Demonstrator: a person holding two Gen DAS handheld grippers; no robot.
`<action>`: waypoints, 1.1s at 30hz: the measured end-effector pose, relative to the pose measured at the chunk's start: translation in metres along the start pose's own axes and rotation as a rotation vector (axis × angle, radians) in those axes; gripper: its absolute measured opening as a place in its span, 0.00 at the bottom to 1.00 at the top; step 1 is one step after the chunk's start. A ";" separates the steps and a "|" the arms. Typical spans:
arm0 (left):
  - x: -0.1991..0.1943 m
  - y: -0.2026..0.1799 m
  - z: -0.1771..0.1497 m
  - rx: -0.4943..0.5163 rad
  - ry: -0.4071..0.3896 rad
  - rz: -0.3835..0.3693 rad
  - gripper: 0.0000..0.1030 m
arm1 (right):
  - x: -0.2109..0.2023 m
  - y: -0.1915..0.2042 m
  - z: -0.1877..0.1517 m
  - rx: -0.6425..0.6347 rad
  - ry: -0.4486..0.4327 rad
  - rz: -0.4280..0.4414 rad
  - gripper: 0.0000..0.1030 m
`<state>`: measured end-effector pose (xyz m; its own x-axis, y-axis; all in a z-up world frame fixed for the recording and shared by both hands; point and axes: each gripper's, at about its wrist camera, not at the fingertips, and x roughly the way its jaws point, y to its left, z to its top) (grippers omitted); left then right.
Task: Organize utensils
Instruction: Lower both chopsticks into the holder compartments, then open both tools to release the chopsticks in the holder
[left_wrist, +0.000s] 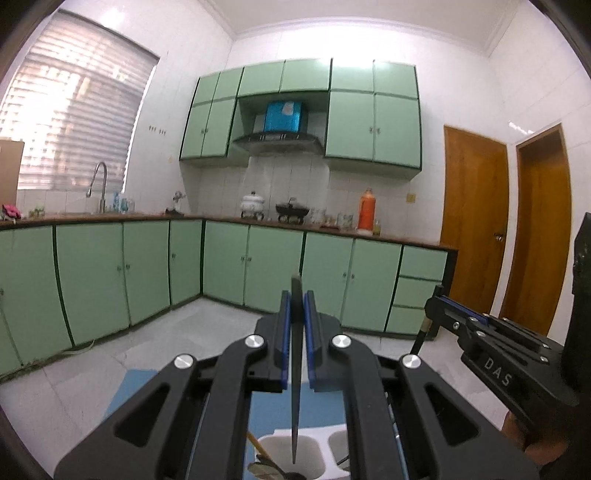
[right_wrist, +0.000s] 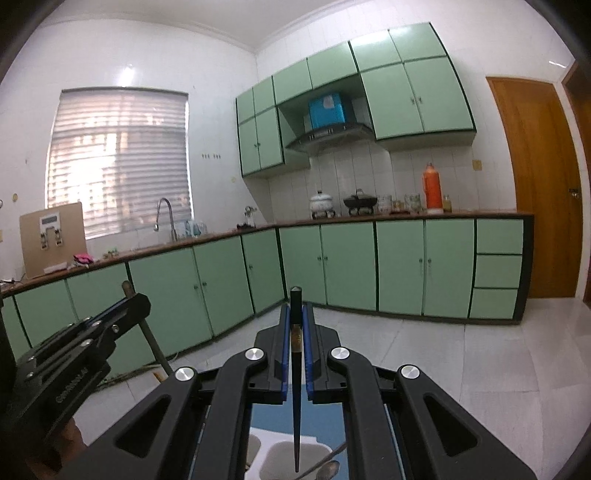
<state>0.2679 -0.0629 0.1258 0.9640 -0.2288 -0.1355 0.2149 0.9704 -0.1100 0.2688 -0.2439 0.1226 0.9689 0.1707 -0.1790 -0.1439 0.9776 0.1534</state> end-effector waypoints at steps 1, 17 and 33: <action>0.004 0.001 -0.004 0.000 0.010 0.003 0.06 | 0.004 0.000 -0.004 0.002 0.009 0.000 0.06; 0.039 0.019 -0.047 0.018 0.151 0.021 0.06 | 0.036 -0.004 -0.051 0.013 0.120 -0.022 0.06; 0.018 0.039 -0.047 -0.020 0.143 0.038 0.42 | 0.019 -0.010 -0.050 -0.017 0.084 -0.066 0.22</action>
<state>0.2859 -0.0323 0.0724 0.9391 -0.2015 -0.2783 0.1736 0.9773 -0.1218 0.2783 -0.2448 0.0695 0.9563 0.1148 -0.2691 -0.0844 0.9889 0.1219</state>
